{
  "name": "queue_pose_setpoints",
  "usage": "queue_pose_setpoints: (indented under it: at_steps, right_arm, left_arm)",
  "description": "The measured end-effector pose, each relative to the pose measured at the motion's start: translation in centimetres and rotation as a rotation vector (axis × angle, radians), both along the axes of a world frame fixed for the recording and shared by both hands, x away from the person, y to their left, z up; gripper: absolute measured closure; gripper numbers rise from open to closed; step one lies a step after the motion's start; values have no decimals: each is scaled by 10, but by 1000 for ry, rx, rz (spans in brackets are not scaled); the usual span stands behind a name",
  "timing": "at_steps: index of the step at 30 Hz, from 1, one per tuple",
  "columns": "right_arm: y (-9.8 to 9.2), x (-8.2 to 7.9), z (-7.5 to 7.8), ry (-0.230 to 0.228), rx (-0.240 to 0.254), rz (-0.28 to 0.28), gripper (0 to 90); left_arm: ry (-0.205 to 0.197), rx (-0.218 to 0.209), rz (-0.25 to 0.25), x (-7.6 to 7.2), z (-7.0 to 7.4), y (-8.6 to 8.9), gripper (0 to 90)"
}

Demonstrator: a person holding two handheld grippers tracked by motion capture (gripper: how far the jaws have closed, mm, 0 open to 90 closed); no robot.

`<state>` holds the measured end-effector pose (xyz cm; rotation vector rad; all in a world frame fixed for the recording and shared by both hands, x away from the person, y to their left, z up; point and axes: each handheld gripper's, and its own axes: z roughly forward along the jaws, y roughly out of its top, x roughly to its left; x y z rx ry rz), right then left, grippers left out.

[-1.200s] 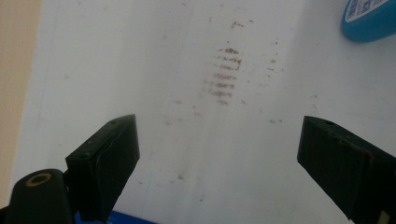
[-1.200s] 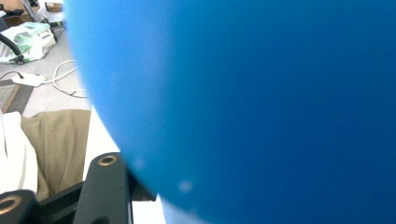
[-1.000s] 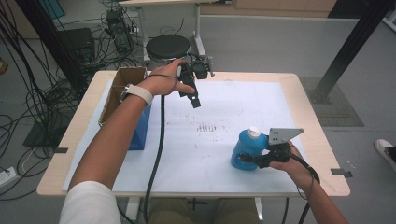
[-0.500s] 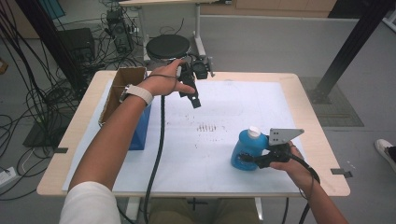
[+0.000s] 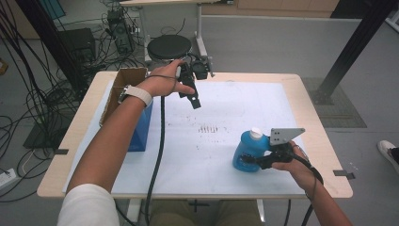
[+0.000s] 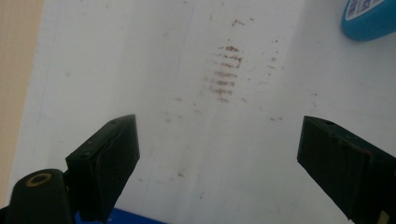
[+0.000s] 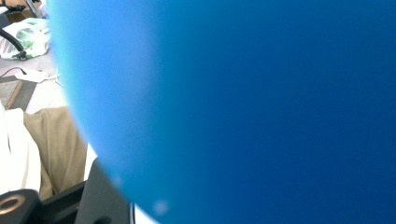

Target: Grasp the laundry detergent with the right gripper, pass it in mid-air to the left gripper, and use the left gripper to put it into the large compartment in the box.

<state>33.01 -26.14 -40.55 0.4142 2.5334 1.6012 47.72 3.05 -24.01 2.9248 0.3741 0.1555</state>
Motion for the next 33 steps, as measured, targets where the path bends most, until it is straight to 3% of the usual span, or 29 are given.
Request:
queue_pose_setpoints:
  at_steps: [33]
  right_arm:
    - [-1, 3, 0, 19, 2, 11, 426]
  left_arm:
    - [1, -3, 3, 0, -1, 1, 136]
